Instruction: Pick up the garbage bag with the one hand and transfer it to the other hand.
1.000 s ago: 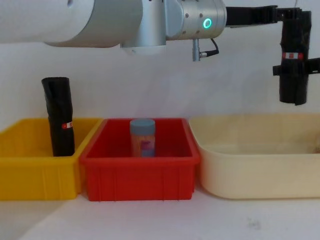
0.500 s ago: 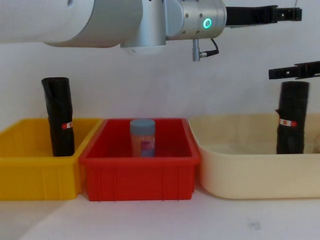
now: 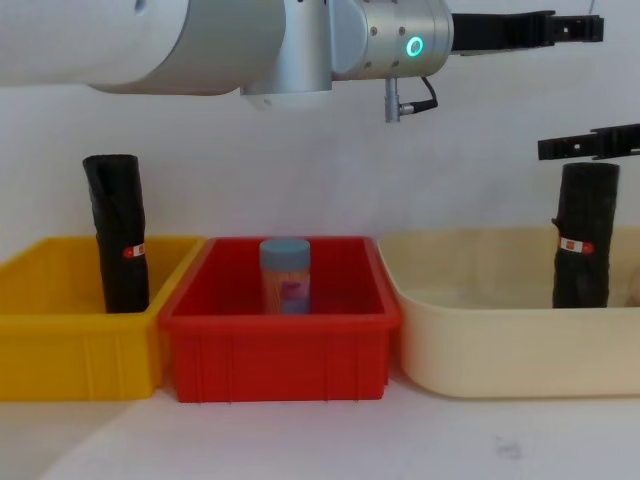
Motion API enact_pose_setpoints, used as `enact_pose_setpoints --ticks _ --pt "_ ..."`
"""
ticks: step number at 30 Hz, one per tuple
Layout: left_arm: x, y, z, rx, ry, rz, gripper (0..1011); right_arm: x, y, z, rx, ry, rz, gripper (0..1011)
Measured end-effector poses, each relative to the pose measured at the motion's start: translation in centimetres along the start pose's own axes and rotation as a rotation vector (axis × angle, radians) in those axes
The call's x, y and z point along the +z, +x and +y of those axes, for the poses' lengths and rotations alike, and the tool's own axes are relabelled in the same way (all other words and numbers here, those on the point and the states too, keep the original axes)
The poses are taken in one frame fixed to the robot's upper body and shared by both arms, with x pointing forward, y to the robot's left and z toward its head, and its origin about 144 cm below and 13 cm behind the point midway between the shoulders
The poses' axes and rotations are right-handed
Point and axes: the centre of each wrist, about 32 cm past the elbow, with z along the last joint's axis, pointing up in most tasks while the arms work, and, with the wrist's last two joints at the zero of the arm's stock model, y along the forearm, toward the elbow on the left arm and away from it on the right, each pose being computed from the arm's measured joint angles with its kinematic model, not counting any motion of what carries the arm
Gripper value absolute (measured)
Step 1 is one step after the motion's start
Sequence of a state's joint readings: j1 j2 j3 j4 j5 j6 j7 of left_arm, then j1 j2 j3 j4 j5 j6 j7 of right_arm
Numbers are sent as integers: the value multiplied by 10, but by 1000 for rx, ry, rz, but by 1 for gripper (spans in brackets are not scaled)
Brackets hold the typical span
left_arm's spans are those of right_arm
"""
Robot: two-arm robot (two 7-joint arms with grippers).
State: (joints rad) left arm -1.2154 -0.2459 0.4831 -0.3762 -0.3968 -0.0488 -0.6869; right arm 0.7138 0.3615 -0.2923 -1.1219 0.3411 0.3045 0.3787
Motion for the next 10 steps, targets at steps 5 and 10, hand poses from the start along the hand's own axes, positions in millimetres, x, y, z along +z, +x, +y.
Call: enact_pose_setpoints --ticks 5,10 --pt "0 0 0 0 0 0 1001 0 0 0 1 0 1 1001" --pt "0 0 0 0 0 0 1001 0 0 0 1 -1 1 1001"
